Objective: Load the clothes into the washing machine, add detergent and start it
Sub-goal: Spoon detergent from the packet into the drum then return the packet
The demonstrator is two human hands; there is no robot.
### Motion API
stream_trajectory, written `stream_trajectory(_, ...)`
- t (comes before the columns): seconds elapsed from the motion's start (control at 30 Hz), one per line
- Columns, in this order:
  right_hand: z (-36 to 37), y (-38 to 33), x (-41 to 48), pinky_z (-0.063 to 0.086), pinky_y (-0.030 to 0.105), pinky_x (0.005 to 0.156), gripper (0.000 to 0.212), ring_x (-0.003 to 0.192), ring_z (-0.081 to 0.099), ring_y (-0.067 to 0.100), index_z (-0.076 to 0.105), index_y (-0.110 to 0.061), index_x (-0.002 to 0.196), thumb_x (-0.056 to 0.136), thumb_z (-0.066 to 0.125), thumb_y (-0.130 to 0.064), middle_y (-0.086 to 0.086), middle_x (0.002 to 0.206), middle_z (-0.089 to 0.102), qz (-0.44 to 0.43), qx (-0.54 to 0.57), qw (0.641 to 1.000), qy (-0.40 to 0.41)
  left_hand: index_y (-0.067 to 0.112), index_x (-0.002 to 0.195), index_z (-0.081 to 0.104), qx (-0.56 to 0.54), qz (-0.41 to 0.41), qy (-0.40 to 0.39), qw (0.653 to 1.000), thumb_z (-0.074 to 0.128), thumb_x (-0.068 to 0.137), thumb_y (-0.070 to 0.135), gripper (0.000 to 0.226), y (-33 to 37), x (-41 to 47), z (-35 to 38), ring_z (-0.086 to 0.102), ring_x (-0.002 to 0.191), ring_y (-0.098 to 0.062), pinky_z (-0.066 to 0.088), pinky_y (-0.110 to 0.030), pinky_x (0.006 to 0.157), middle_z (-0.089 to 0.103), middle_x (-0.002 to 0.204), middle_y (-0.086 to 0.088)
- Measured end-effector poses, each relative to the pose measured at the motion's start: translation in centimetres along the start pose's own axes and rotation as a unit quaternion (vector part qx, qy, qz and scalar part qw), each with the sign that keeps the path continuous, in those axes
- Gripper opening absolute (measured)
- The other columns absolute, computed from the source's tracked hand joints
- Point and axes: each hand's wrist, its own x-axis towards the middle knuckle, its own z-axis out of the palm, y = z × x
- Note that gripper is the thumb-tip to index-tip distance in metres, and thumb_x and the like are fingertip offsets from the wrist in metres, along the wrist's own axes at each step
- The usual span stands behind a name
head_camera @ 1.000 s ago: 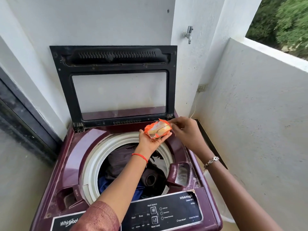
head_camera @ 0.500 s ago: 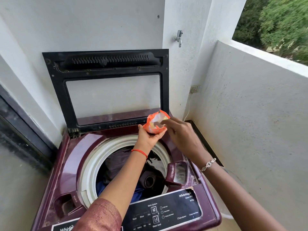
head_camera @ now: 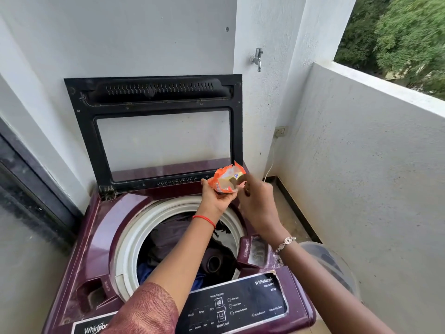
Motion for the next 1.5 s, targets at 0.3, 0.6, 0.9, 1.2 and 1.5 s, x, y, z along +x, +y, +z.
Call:
stream_trajectory(0.3, -1.3, -0.1, -0.5, 0.05, 0.027, 0.039, 0.019, 0.037, 0.057, 0.018, 0.05, -0.003, 0.079, 0.081, 0.053, 0.016, 0.019, 0.059, 0.055, 0.261, 0.355, 0.896, 0.053, 0.003, 0.14, 0.035, -0.027, 0.006, -0.028, 0.999, 0.014, 0.101, 0.045, 0.061, -0.4, 1.4, -0.6, 0.034, 0.134, -0.038, 0.034, -0.051, 0.099, 0.035, 0.146, -0.022)
stream_trajectory(0.6, -2.6, 0.6, -0.3, 0.046, 0.019, 0.039, 0.032, 0.034, 0.055, 0.016, 0.043, -0.01, 0.078, 0.078, 0.056, 0.019, 0.006, 0.04, 0.057, 0.319, 0.508, 0.798, 0.066, 0.007, 0.142, 0.035, -0.047, -0.011, -0.052, 0.997, 0.021, 0.101, 0.043, 0.056, -0.1, 1.4, -0.7, 0.035, 0.135, -0.033, 0.036, -0.051, 0.095, 0.036, 0.147, -0.016)
stream_trajectory(0.9, -4.0, 1.1, -1.0, 0.047, 0.021, 0.04, 0.032, 0.039, 0.056, 0.017, 0.045, -0.01, 0.072, 0.075, 0.059, 0.019, 0.011, 0.051, 0.053, 0.331, 0.542, 0.768, 0.089, 0.002, 0.14, 0.035, -0.068, -0.011, -0.047, 0.997, 0.018, 0.096, 0.057, 0.072, -0.4, 0.6, -0.9, 0.032, 0.132, -0.047, 0.025, -0.059, 0.107, 0.034, 0.144, -0.028)
stream_trajectory(1.2, -5.2, 1.1, -2.7, 0.048, 0.019, 0.041, 0.031, 0.039, 0.056, 0.016, 0.046, -0.009, 0.07, 0.076, 0.058, 0.018, 0.008, 0.049, 0.056, 0.338, 0.54, 0.763, 0.107, 0.002, 0.143, 0.029, -0.087, -0.028, -0.036, 0.995, 0.021, 0.093, 0.062, 0.079, -1.4, 0.7, -1.9, 0.031, 0.131, -0.051, 0.022, -0.063, 0.104, 0.028, 0.146, -0.031)
stream_trajectory(1.5, -5.7, 0.8, -4.1, 0.048, 0.02, 0.042, 0.031, 0.04, 0.056, 0.016, 0.045, -0.01, 0.072, 0.077, 0.058, 0.018, 0.01, 0.053, 0.056, 0.347, 0.546, 0.752, 0.126, 0.002, 0.144, 0.027, -0.068, -0.051, -0.043, 0.995, 0.02, 0.089, 0.067, 0.085, -2.4, 1.1, -2.5, 0.031, 0.132, -0.05, 0.023, -0.064, 0.103, 0.026, 0.147, -0.031)
